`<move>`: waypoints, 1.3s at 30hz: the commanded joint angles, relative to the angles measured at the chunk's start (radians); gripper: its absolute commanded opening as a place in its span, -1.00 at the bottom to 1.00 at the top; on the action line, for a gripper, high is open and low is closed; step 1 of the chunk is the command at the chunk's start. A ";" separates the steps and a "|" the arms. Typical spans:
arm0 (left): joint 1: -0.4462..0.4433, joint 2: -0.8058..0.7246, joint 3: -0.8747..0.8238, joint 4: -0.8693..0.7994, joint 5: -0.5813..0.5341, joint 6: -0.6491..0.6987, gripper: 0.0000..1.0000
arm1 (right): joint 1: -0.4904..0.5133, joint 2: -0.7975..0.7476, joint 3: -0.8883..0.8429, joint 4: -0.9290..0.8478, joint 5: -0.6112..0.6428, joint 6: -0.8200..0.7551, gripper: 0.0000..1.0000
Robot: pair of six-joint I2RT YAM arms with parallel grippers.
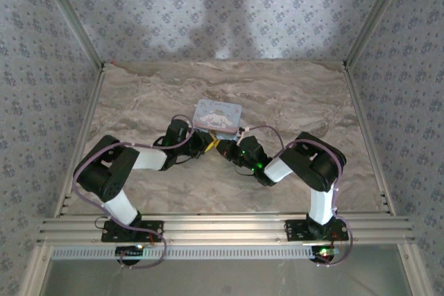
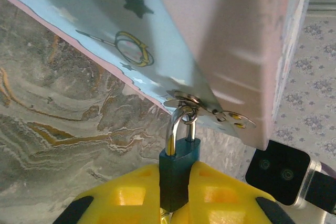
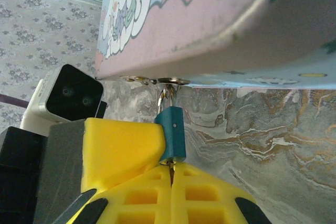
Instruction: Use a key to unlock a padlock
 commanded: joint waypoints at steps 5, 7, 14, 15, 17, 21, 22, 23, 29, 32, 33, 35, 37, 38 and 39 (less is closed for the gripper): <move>-0.010 -0.008 -0.004 -0.009 -0.029 0.001 -0.86 | 0.004 -0.035 -0.030 0.120 0.031 0.009 -0.61; -0.009 -0.013 -0.004 -0.010 -0.031 0.001 -0.89 | 0.005 -0.044 -0.042 0.118 0.044 0.002 -0.53; -0.012 -0.030 -0.004 -0.017 -0.031 0.001 -0.91 | 0.005 -0.124 -0.095 0.044 0.096 -0.071 -0.29; -0.011 -0.032 -0.004 -0.017 -0.029 0.000 -0.92 | 0.005 -0.140 -0.101 0.019 0.102 -0.089 -0.26; -0.012 -0.041 -0.004 -0.017 -0.025 -0.003 -0.92 | 0.005 -0.185 -0.123 -0.021 0.115 -0.147 -0.20; -0.013 -0.074 -0.004 -0.043 -0.029 -0.011 -0.96 | 0.002 -0.304 -0.144 -0.154 0.140 -0.312 -0.05; -0.013 -0.083 -0.004 -0.053 -0.031 -0.014 -0.97 | 0.004 -0.344 -0.143 -0.205 0.149 -0.371 -0.01; -0.014 -0.094 -0.004 -0.066 -0.032 -0.018 -0.98 | 0.005 -0.383 -0.138 -0.257 0.155 -0.440 0.02; -0.014 -0.145 -0.001 -0.118 -0.034 -0.037 -1.00 | 0.015 -0.578 -0.081 -0.539 0.177 -0.872 0.18; -0.015 -0.169 0.000 -0.142 -0.036 -0.042 -1.00 | 0.036 -0.648 -0.060 -0.628 0.215 -1.102 0.22; -0.015 -0.178 0.000 -0.150 -0.035 -0.042 -1.00 | 0.041 -0.664 -0.061 -0.636 0.227 -1.168 0.24; -0.016 -0.191 0.000 -0.164 -0.037 -0.047 -1.00 | 0.048 -0.693 -0.079 -0.628 0.212 -1.331 0.32; -0.018 -0.201 -0.001 -0.171 -0.037 -0.052 -1.00 | 0.060 -0.707 -0.113 -0.585 0.192 -1.490 0.35; -0.020 -0.203 0.000 -0.171 -0.035 -0.055 -1.00 | 0.067 -0.709 -0.130 -0.561 0.183 -1.565 0.36; -0.022 -0.204 0.000 -0.171 -0.036 -0.058 -1.00 | 0.071 -0.707 -0.143 -0.546 0.174 -1.625 0.37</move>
